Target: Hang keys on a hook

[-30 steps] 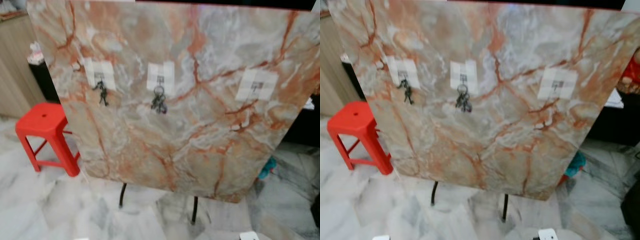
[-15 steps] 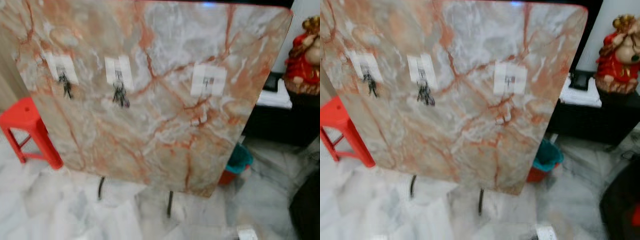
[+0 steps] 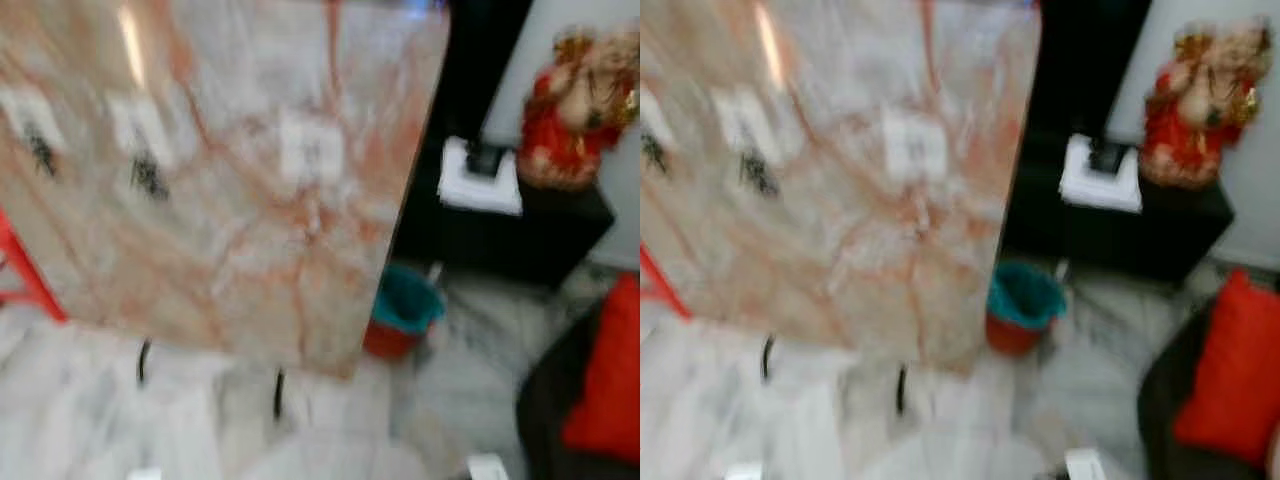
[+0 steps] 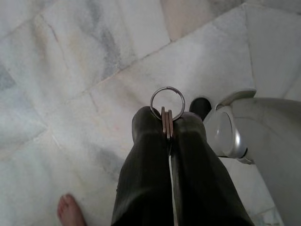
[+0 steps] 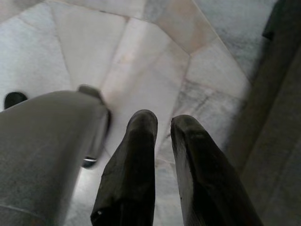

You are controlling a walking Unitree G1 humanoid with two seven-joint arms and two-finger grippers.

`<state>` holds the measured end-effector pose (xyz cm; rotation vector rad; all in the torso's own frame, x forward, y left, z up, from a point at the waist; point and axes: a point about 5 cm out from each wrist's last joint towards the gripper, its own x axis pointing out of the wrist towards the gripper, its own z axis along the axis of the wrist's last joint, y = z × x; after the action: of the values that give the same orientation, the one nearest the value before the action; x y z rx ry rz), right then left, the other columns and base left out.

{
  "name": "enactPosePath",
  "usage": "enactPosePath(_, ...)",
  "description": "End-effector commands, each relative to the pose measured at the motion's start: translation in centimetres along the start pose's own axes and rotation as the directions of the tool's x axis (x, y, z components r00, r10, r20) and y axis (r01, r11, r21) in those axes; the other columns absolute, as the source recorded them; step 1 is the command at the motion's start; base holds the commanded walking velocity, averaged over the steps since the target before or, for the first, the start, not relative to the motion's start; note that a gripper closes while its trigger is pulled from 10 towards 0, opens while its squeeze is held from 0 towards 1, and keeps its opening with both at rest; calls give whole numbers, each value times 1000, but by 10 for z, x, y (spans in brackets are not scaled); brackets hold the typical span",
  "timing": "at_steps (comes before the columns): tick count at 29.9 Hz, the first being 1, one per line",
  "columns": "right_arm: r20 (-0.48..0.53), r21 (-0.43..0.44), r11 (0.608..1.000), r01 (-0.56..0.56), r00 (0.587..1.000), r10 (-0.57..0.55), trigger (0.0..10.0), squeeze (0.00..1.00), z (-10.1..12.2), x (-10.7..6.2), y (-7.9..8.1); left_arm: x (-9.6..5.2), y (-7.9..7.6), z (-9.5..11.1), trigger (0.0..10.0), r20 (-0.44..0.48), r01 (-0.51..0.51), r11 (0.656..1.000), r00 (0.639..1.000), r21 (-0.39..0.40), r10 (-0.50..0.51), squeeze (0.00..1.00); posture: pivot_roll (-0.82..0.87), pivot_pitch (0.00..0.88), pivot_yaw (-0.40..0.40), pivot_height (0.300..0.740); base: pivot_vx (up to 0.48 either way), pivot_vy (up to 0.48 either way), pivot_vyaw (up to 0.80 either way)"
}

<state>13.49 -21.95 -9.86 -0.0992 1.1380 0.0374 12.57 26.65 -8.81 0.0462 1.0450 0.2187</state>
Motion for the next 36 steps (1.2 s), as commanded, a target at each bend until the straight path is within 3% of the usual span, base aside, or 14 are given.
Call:
enactPosePath(1, 1, 7, 1000, 20, 1000, -20, 10000, 0, 0, -1, -7, 1, -2, 8, 10000, 28, 0, 1000, 1000, 7, 0, 0, 19, 0, -23, 715, 0, 0, 0)
enactPosePath(7, 2, 11, 1000, 18, 1000, -18, 10000, 0, 0, -1, -7, 5, -11, 37, 10000, 171, -69, 997, 983, -33, 73, 0, 24, 0, -26, 715, 0, 0, 0)
enactPosePath(11, 4, 9, 1000, 15, 1000, -15, 10000, 0, 0, -1, -7, 6, -24, 88, 10000, 312, -107, 994, 944, -28, 110, 0, 26, 0, -27, 715, 0, 0, 0)
enactPosePath(12, 5, 10, 1000, 15, 1000, -15, 10000, 0, 0, -1, -7, 4, -29, 114, 10000, 395, -127, 991, 910, -31, 128, 0, 26, 0, -27, 715, 0, 0, 0)
enactPosePath(14, 6, 11, 1000, 14, 1000, -14, 10000, 0, 0, -1, -7, 2, -30, 125, 10000, 436, -135, 990, 889, -38, 138, 0, 27, 0, -27, 715, 0, 0, 0)
enactPosePath(15, 8, 11, 1000, 14, 1000, -14, 10000, 0, 0, -1, -7, -6, -30, 150, 10000, 547, -145, 987, 822, -70, 159, 0, 28, 0, -28, 715, 0, 0, 0)
enactPosePath(17, 7, 10, 1000, 14, 1000, -14, 10000, 0, 0, -1, -7, -17, -30, 173, 10000, 658, -133, 987, 736, -91, 160, 0, 28, 0, -29, 715, 0, 0, 0)
enactPosePath(19, 6, 7, 1000, 15, 1000, -15, 10000, 0, 0, -2, -8, -26, -32, 183, 10000, 726, -103, 991, 674, -91, 137, 0, 27, 0, -28, 715, 0, 0, 0)
enactPosePath(20, 5, 6, 1000, 16, 1000, -16, 10000, 0, -1, -2, -8, -36, -36, 192, 10000, 785, -63, 995, 611, -79, 102, 0, 27, 0, -29, 715, 0, 0, 0)
enactPosePath(21, 5, 6, 1000, 16, 1000, -16, 10000, 0, -1, -2, -8, -36, -36, 192, 10000, 785, -63, 995, 611, -79, 102, 0, 27, 0, -29, 715, 0, 0, 0)
enactPosePath(22, 6, 6, 1000, 17, 1000, -17, 10000, 0, -1, -2, -9, -48, -43, 199, 10000, 838, -15, 998, 542, -53, 53, 0, 34, 0, -32, 715, 0, 0, 0)
enactPosePath(26, 6, 0, 1000, 21, 1000, -21, 10000, 0, 0, -2, -9, -73, -67, 205, 10000, 905, 83, 995, 418, 51, -81, 0, 41, 0, -38, 715, 0, 0, 0)
enactPosePath(33, 10, -3, 1000, 21, 1000, -21, 10000, 0, 0, -2, -10, -83, -76, 199, 10000, 912, 143, 990, 404, 10, -67, 0, 47, 0, -47, 715, 0, 0, 0)
enactPosePath(36, 9, -7, 1000, 18, 1000, -18, 10000, 0, 0, -2, -10, -86, -78, 209, 10000, 917, 170, 985, 395, -13, -56, 0, 48, 0, -48, 715, 0, 0, 0)
